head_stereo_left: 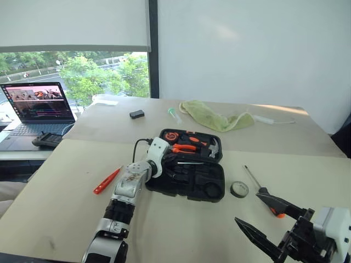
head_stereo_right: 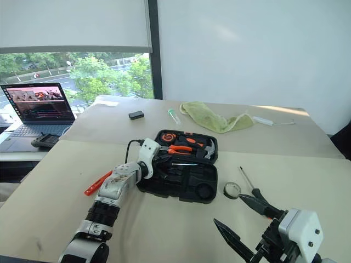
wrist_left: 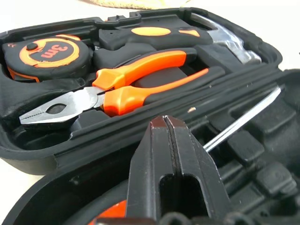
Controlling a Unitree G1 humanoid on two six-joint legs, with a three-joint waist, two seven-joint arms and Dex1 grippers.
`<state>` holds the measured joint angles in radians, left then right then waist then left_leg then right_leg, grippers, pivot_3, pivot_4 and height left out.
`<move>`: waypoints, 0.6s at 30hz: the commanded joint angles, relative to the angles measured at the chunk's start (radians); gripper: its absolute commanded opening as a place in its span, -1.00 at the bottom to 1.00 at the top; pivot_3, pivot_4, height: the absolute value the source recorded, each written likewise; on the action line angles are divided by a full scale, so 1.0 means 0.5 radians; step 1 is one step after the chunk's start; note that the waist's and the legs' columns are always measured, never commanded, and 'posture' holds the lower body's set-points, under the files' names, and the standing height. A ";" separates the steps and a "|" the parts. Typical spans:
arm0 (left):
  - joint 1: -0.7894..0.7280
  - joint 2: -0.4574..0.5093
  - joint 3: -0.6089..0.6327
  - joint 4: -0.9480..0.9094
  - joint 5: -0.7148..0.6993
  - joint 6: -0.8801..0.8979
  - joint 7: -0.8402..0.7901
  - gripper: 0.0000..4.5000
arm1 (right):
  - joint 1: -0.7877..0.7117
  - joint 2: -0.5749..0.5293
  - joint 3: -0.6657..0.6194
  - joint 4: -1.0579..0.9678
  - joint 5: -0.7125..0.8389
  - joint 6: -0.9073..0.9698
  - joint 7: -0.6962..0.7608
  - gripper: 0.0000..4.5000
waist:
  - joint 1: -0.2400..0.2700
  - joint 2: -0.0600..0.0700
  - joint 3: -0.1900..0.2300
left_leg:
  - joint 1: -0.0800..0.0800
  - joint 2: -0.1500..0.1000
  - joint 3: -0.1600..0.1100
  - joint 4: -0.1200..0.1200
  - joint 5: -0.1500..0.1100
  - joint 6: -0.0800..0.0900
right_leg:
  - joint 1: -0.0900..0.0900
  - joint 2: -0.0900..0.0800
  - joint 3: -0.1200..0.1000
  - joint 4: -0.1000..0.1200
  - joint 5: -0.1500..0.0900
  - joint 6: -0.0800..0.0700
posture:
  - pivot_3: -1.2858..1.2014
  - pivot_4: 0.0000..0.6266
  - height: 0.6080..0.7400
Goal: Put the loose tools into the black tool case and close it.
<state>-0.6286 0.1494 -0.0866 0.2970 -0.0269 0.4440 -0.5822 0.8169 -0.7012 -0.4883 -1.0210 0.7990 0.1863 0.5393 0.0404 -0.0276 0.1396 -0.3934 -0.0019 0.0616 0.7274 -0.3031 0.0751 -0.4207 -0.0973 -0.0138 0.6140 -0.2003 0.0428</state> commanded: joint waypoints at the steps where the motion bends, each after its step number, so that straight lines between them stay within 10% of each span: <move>1: 0.068 0.018 -0.191 0.100 0.094 -0.022 -0.049 -0.99 | 0.015 -0.026 -0.062 -0.052 0.042 -0.016 -0.017 1.00 | 0.001 0.005 -0.005 | 0.001 0.000 0.000 0.000 0.000 0.000 | 0.001 0.000 0.000 0.000 0.000 0.000 | 0.03 -0.52 1.00; 18: -0.047 0.170 -0.545 0.393 0.365 -0.296 -0.242 -0.99 | -0.098 -0.092 -0.007 -0.052 0.058 0.067 -0.050 1.00 | 0.011 0.014 -0.016 | 0.023 0.000 0.000 -0.007 -0.004 0.006 | 0.026 -0.010 -0.002 -0.006 -0.010 -0.010 | 0.03 -0.52 1.00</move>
<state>-0.6949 0.2378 -0.2701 0.4110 0.1173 0.2862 -0.6551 0.7853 -0.7409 -0.4864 -1.0210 0.8107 0.2100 0.5194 0.0461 -0.0207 0.1314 -0.3811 -0.0021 0.0617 0.7234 -0.3052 0.0781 -0.4074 -0.1030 -0.0153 0.6108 -0.2052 0.0382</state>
